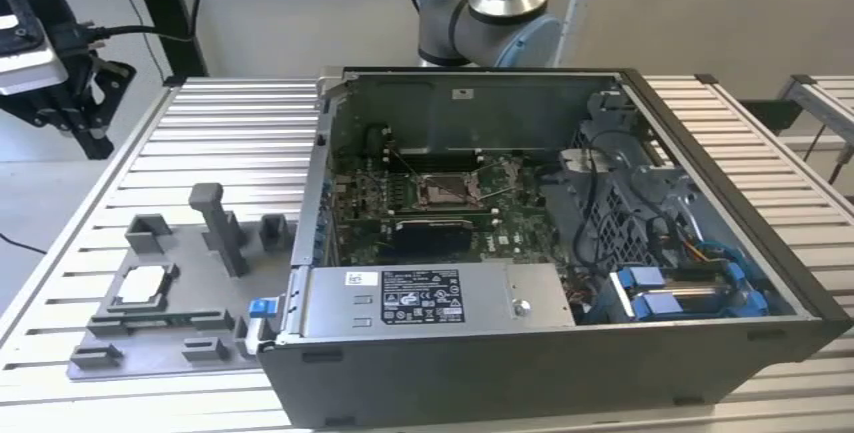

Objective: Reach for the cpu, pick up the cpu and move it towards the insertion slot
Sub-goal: 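Reach for the cpu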

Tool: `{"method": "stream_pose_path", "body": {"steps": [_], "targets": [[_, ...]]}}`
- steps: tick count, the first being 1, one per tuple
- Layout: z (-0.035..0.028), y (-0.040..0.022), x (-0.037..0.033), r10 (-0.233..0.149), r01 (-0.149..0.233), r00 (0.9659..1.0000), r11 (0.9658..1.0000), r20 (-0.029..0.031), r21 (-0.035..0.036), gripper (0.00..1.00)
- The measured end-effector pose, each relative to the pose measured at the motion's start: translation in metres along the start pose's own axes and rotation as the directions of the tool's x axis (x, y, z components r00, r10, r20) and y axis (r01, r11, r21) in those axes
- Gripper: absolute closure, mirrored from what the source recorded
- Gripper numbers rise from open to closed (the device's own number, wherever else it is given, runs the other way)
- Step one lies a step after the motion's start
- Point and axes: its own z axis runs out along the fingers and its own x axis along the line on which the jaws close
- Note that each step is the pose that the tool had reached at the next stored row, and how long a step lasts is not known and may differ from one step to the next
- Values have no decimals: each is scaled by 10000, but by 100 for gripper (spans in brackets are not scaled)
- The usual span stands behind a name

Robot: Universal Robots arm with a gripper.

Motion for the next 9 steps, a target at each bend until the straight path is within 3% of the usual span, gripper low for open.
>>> {"method": "stream_pose_path", "body": {"steps": [7,8,9], "targets": [[2,-2,16,-25,25,10000,10000,-1,0,100],[1,-2,16,-26,26,10000,10000,-2,0,0],[2,-2,16,-26,26,10000,10000,-1,0,0]]}}
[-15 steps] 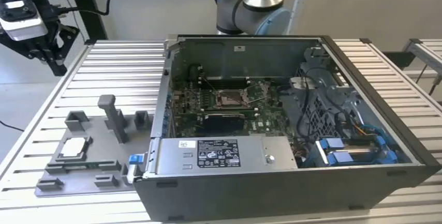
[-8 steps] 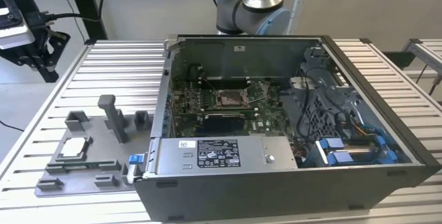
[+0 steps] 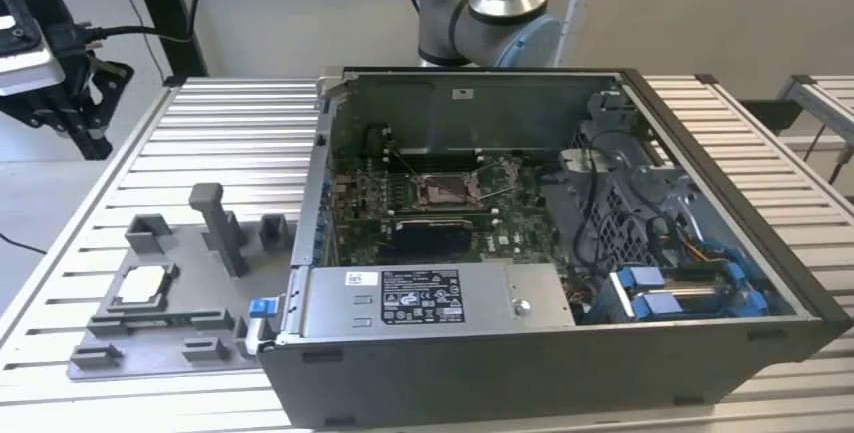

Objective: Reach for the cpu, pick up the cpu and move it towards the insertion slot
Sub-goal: 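Reach for the cpu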

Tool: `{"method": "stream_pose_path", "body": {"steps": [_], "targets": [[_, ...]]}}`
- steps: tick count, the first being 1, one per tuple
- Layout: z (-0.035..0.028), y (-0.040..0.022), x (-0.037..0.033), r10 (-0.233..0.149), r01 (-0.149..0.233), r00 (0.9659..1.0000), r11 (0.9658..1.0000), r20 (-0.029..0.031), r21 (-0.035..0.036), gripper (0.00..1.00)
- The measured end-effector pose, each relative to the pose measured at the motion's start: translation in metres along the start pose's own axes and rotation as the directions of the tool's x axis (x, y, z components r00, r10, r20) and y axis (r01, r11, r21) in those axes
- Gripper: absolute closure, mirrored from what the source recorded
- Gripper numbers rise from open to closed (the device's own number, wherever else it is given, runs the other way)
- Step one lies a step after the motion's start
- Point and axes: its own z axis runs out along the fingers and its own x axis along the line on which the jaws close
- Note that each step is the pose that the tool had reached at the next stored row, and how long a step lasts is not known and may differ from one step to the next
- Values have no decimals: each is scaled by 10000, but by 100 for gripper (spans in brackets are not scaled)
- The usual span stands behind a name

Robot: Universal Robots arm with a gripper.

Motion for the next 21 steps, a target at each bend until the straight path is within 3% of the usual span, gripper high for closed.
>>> {"method": "stream_pose_path", "body": {"steps": [16,21], "targets": [[2,0,2,-11,11,10000,10000,-1,0,0],[49,-1,25,-11,11,10000,10000,-1,0,0]]}}
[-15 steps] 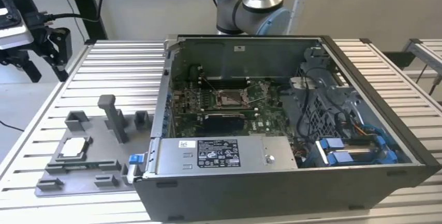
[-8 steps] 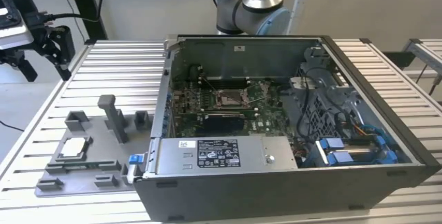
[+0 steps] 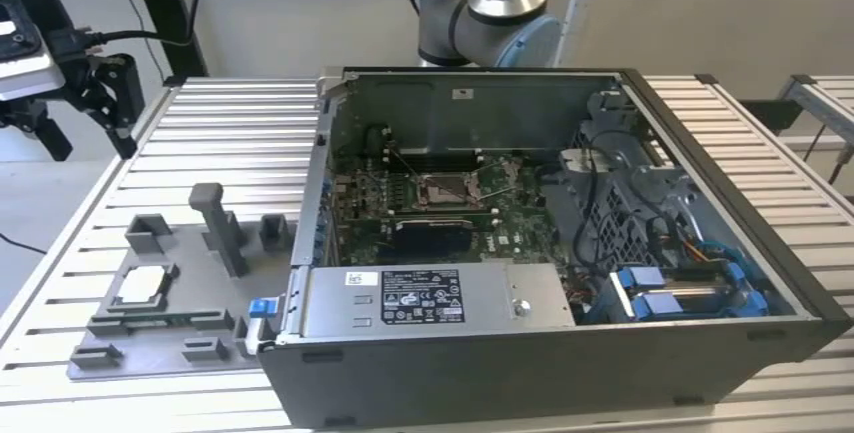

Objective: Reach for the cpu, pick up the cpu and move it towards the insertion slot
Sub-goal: 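Reach for the cpu, then pick up the cpu and move it towards the insertion slot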

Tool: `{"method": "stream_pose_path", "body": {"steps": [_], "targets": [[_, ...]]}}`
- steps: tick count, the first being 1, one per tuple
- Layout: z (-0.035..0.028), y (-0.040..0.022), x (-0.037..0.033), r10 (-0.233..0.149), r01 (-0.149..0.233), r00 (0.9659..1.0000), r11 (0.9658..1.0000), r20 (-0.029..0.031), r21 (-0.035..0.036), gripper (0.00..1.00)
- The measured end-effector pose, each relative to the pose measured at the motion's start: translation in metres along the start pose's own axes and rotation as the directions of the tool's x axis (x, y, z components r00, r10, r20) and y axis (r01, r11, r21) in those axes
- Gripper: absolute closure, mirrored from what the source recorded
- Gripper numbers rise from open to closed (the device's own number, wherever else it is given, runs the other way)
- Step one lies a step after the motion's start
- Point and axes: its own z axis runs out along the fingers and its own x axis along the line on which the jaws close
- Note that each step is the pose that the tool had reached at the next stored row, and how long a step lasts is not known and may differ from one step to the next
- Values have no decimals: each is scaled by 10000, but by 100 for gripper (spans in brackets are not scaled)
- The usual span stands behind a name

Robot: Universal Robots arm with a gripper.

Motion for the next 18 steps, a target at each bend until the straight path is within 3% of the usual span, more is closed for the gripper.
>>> {"method": "stream_pose_path", "body": {"steps": [18], "targets": [[285,-9,75,-48,48,10000,10000,-2,-18,0]]}}
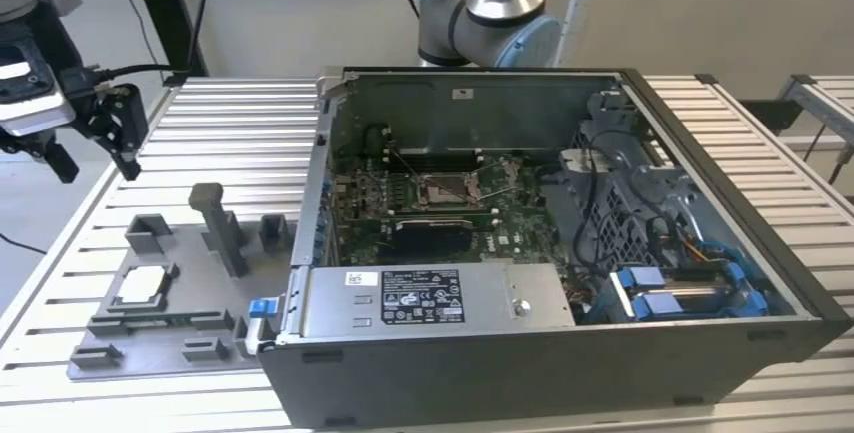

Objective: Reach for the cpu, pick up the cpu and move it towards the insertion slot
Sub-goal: 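Pick up the cpu and move it towards the insertion slot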

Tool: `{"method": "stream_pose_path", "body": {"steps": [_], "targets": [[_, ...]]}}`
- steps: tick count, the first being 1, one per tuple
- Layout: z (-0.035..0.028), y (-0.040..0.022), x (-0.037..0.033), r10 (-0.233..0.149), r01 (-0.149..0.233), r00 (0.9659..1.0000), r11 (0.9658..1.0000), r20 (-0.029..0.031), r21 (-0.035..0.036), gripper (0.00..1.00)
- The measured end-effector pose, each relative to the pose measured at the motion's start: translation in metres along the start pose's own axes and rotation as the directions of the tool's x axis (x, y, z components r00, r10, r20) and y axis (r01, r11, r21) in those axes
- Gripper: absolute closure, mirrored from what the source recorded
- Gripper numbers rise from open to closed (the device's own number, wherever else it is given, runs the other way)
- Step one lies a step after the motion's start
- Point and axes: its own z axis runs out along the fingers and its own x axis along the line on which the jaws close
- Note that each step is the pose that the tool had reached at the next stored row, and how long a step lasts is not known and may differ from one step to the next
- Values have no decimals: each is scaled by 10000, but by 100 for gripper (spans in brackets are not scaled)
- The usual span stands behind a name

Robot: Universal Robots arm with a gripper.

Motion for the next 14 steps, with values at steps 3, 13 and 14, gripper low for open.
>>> {"method": "stream_pose_path", "body": {"steps": [3,13,14], "targets": [[38,-1,3,-20,20,10000,10000,-1,-1,0],[204,-13,5,-37,37,10000,10000,-5,-9,0],[223,-16,5,-37,37,10000,10000,-5,-8,0]]}}
